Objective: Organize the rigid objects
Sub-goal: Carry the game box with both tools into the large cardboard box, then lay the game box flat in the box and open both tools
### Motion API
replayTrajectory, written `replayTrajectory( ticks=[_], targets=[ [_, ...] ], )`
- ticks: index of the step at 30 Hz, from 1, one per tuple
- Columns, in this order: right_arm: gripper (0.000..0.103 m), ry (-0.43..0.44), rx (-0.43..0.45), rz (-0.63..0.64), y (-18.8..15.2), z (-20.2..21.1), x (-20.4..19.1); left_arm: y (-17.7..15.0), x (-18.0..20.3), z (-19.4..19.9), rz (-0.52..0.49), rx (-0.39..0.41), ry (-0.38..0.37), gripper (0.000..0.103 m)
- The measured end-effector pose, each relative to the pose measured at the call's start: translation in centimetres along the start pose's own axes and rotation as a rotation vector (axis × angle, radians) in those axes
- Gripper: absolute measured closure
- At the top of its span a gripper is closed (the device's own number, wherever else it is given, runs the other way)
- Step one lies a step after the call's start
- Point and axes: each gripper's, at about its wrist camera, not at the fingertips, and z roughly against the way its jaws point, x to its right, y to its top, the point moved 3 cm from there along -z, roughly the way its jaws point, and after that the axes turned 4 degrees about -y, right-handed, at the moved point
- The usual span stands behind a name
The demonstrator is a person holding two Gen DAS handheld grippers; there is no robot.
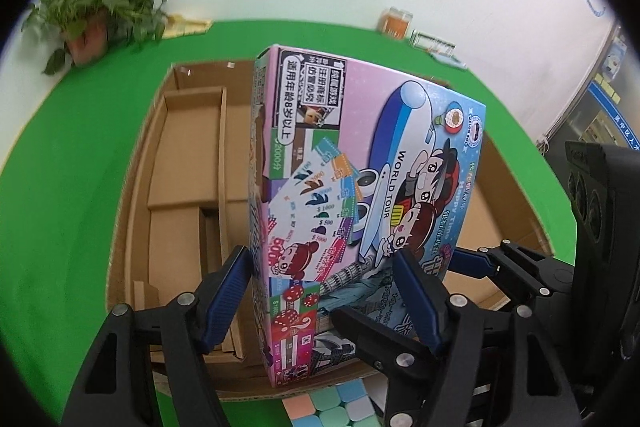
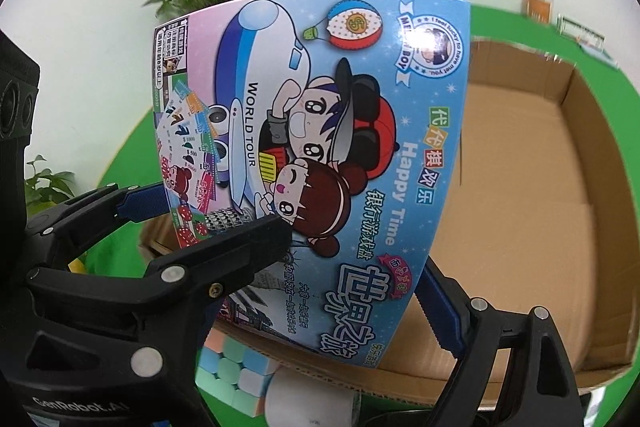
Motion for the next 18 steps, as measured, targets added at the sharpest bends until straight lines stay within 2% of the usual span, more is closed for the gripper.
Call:
replayTrajectory(
  ticks=[2,8,10,11,13,14,16,18],
  targets=[
    [0.019,0.004,-0.032,0.001,0.0,-0.9,-0.2,-0.1,-0.4,-0.7,0.003,-0.026,0.009,0.031],
    [0.02,0.008,-0.055,0.02,0.8,-2.4,-0.2,-0.4,-1.4,-1.4,0.042,-0.049,0.016,0.034],
    [0.029,-0.015,-0.074,0.008,0.5,-3.0,0.1,-0.4,-1.3,-1.5,0.035,-0.07,0.022,0.036],
    [0.03,-0.005,-0.096,-0.022,0.4,-3.7,0.5,-0.4,-1.4,-1.5,0.034,-0.075,0.014,0.036],
    [0.048,-0.014,-0.139,-0.04,0.6,-4.7,0.6,-0.6,-0.7,-0.7,0.02,-0.061,-0.084,0.037],
    [0.052,-0.033,-0.141,-0.026,0.7,-4.9,0.3,-0.6,-0.6,-0.3,0.012,-0.051,-0.086,0.042],
    [0.053,-0.047,-0.138,0.0,0.9,-5.1,-0.2,-0.9,-0.5,0.7,-0.003,-0.032,-0.024,0.042],
    [0.053,-0.045,-0.137,-0.001,0.4,-5.1,-0.1,-1.3,-0.7,2.3,0.008,0.01,-0.026,0.042]
  ],
)
